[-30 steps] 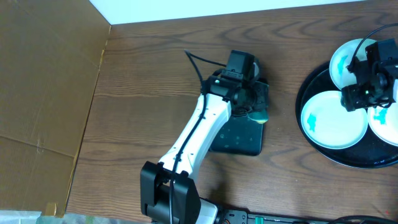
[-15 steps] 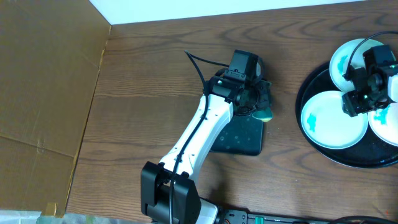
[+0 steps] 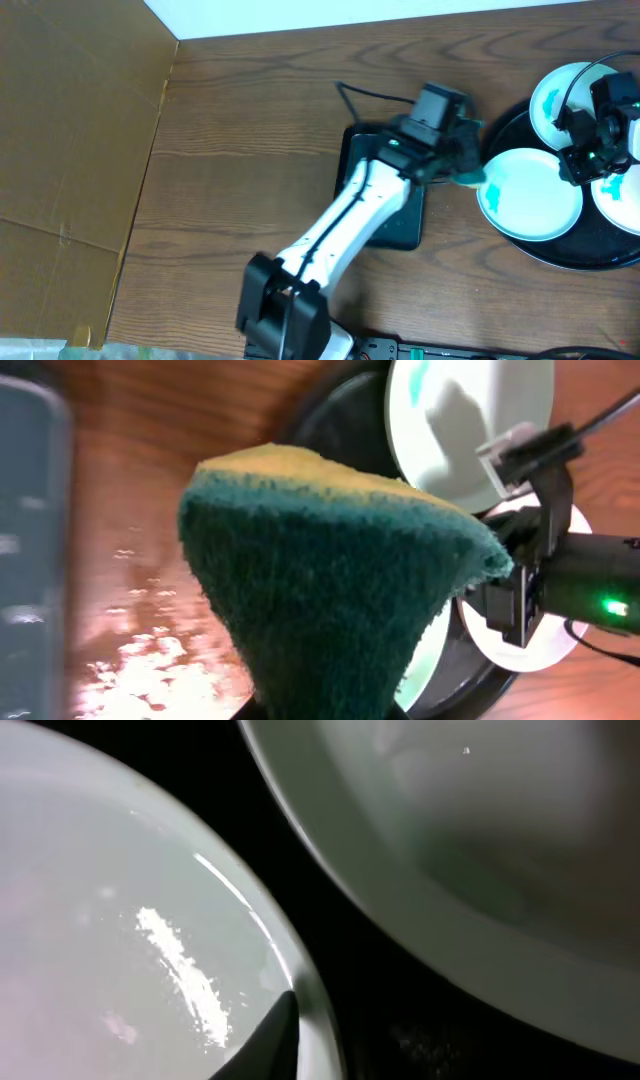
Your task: Clean dirty plates on tray and stack at the side
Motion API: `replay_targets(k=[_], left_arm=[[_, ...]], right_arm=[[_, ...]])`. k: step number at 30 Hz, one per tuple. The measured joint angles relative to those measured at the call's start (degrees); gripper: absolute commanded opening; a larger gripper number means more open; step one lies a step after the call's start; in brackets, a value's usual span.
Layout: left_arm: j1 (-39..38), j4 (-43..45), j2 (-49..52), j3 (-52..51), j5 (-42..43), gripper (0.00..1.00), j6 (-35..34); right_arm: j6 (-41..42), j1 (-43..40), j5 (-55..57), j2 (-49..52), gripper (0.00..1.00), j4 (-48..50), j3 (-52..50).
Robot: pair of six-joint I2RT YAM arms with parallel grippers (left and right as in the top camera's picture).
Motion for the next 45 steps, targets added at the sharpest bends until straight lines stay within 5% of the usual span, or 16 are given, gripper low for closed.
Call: replay_targets(k=[13, 22, 24, 26, 30, 45], left_arm=[[-7.2, 9.3, 14.0, 0.0, -3.5, 0.11, -5.4], [-10.4, 12.6, 17.6, 0.0, -3.9, 0.11, -8.3], [-10.8, 13.3, 18.8, 0.0, -3.8, 0.17, -9.4], [-11.0, 14.0, 20.0, 0.0, -3.8, 0.42, -10.3], [-11.2, 15.2, 19.7, 0.4, -3.1, 0.65, -11.3], [-11.0, 13.5, 16.7, 0.7, -1.0, 0.67, -6.3]], right_arm=[[0.6, -0.1, -1.4, 0.3, 0.01, -1.2, 0.5], [1.9, -0.2, -1.2, 1.0, 0.01, -6.0, 2.7], [2.6, -0.2, 0.1, 1.0, 0.01, -6.5, 3.1], [3.4, -0.2, 1.8, 1.0, 0.01, -6.8, 3.1], [4.0, -0.1, 2.9, 1.0, 0.01, -7.2, 3.2], [4.9, -0.1, 7.6, -0.2, 0.01, -8.1, 3.4]])
